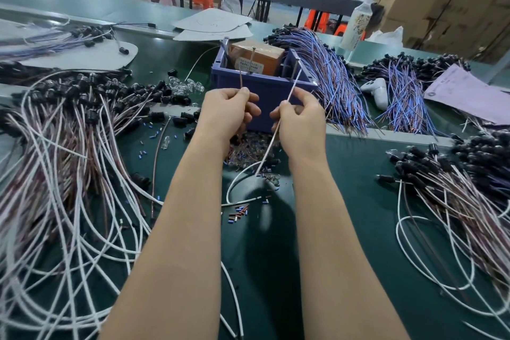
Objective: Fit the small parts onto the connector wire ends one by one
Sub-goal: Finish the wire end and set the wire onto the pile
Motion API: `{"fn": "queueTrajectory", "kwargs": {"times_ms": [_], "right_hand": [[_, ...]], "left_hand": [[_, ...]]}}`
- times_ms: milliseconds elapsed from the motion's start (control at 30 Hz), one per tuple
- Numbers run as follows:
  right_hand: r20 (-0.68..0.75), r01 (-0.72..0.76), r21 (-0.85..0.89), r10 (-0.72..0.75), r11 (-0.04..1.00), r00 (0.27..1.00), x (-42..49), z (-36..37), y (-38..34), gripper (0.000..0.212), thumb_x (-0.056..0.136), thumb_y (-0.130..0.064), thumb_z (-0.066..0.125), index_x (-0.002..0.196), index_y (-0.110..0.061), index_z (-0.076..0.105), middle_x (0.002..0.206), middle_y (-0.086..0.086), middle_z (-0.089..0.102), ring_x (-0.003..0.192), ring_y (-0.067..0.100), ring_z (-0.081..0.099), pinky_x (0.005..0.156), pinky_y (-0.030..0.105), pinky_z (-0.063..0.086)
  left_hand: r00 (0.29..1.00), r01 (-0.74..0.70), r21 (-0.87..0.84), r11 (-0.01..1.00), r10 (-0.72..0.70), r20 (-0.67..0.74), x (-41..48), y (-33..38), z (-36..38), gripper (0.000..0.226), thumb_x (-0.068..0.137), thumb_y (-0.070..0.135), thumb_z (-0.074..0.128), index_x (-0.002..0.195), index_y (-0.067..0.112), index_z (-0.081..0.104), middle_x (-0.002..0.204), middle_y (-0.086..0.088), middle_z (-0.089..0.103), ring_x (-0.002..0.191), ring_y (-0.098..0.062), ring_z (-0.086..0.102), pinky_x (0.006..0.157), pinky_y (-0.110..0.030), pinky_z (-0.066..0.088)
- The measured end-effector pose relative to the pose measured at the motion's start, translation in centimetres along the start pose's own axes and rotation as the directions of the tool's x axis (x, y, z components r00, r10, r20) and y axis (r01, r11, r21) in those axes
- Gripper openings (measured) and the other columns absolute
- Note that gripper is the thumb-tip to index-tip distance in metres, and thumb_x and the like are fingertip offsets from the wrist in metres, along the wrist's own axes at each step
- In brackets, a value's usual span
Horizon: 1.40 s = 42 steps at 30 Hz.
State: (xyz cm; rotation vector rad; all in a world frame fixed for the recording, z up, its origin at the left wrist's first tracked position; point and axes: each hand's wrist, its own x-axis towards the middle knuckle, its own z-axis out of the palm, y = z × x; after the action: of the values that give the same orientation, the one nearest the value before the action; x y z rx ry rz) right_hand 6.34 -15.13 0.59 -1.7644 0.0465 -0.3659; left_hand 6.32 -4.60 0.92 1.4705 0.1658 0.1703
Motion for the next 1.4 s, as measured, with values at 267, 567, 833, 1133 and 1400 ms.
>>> {"fn": "queueTrajectory", "kwargs": {"times_ms": [267, 567, 833, 1133, 1400], "right_hand": [[0.035, -0.004, -0.048, 0.006, 0.999, 0.999, 0.0, 0.0, -0.2, 0.035, 0.091, -0.007, 0.047, 0.126, -0.009, 0.054, 0.068, -0.002, 0.063, 0.075, 0.016, 0.057, 0.085, 0.041, 0.05], [0.032, -0.019, -0.077, 0.021, 0.997, 0.999, -0.2, 0.0, -0.6, 0.032, 0.089, -0.009, 0.048, 0.12, -0.009, 0.057, 0.072, 0.002, 0.064, 0.088, 0.023, 0.064, 0.093, 0.047, 0.049], [0.044, -0.031, -0.091, 0.035, 0.995, 0.998, -0.2, -0.2, -0.5, 0.029, 0.089, -0.009, 0.047, 0.116, -0.01, 0.058, 0.066, -0.002, 0.062, 0.08, 0.019, 0.06, 0.091, 0.045, 0.05], [0.152, -0.073, -0.051, 0.08, 0.996, 0.985, 0.0, -1.2, -0.3, 0.023, 0.092, -0.007, 0.044, 0.096, -0.017, 0.063, 0.066, -0.003, 0.065, 0.057, 0.007, 0.055, 0.056, 0.024, 0.048], [0.423, 0.095, -0.742, 0.353, 0.664, 0.834, -0.1, -3.0, 1.3, 0.01, 0.083, -0.02, 0.072, 0.091, -0.016, 0.067, 0.087, 0.003, 0.063, 0.079, 0.016, 0.056, 0.07, 0.022, 0.041]], "left_hand": [[0.999, -0.012, 0.006, 1.0, 0.012, 0.05, 0.2, 0.0, 0.1, 0.026, 0.1, 0.017, 0.044, 0.087, 0.009, 0.065, 0.056, 0.005, 0.054, 0.039, -0.003, 0.036, 0.044, -0.015, 0.031], [0.997, -0.032, 0.007, 0.999, 0.031, 0.075, 0.8, -0.2, 0.2, 0.023, 0.1, 0.015, 0.044, 0.092, 0.009, 0.065, 0.06, 0.002, 0.05, 0.037, -0.001, 0.037, 0.041, -0.014, 0.03], [0.996, -0.04, 0.025, 0.999, 0.038, 0.085, 0.6, 0.0, 0.4, 0.023, 0.101, 0.015, 0.043, 0.099, 0.007, 0.064, 0.058, 0.003, 0.049, 0.039, 0.0, 0.037, 0.041, -0.014, 0.031], [0.997, -0.01, 0.046, 0.999, 0.006, 0.079, 0.5, 0.2, 0.3, 0.025, 0.1, 0.016, 0.044, 0.088, 0.01, 0.065, 0.057, 0.003, 0.05, 0.037, -0.001, 0.036, 0.04, -0.014, 0.029], [0.995, 0.097, 0.18, 0.979, -0.089, -0.053, 0.5, -0.3, 0.0, 0.027, 0.101, 0.018, 0.039, 0.087, 0.009, 0.06, 0.061, 0.001, 0.059, 0.04, -0.002, 0.044, 0.039, -0.013, 0.036]]}}
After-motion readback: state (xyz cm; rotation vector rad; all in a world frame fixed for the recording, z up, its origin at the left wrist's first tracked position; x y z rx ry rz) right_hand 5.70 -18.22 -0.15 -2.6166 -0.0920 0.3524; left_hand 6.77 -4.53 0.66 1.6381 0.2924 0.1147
